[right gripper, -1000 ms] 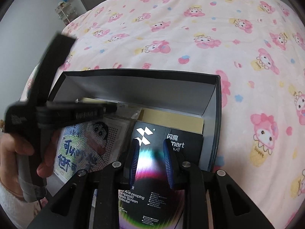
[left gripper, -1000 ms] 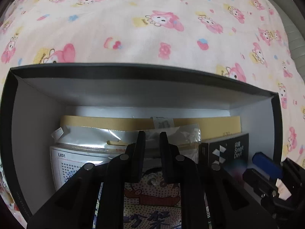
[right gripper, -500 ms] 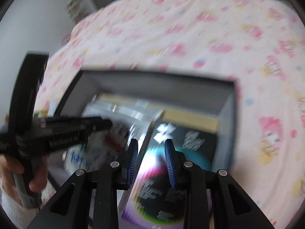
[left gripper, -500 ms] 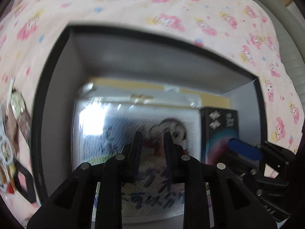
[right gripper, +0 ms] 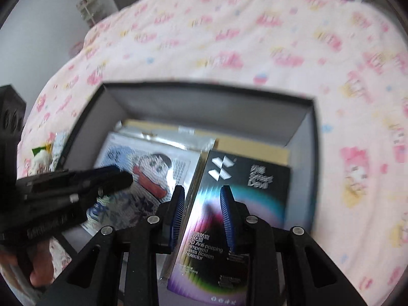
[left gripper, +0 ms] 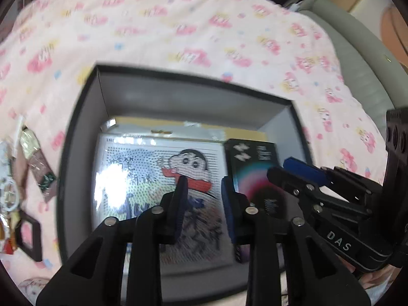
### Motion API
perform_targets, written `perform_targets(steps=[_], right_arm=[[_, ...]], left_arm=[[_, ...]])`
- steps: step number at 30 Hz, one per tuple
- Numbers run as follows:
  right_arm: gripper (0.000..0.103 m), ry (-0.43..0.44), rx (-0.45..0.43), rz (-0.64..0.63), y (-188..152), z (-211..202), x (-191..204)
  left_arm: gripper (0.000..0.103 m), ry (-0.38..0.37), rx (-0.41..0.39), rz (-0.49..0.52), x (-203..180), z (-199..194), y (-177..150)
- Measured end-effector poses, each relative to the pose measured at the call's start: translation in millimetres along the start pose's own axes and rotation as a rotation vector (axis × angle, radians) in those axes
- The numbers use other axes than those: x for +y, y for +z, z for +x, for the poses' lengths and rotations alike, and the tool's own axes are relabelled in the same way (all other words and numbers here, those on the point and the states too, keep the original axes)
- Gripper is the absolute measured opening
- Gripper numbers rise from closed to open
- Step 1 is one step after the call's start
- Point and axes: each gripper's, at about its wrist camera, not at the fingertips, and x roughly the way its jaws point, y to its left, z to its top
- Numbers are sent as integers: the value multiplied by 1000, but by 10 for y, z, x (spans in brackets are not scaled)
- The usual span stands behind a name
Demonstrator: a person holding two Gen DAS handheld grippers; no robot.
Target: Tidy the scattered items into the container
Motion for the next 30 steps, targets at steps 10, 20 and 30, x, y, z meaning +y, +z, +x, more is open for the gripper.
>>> perform_targets(steps=[10, 20, 30], right_arm=[[30, 0, -155, 25, -322, -874, 413], [30, -15, -227, 66, -837, -1395, 764], [29, 40, -210, -16, -909, -1442, 1352]], left_arm=[[29, -31, -81, 94, -333, -858, -346], [28, -34, -120, 129, -360, -1358, -848], [26, 44, -179, 79, 77, -1785, -1113]])
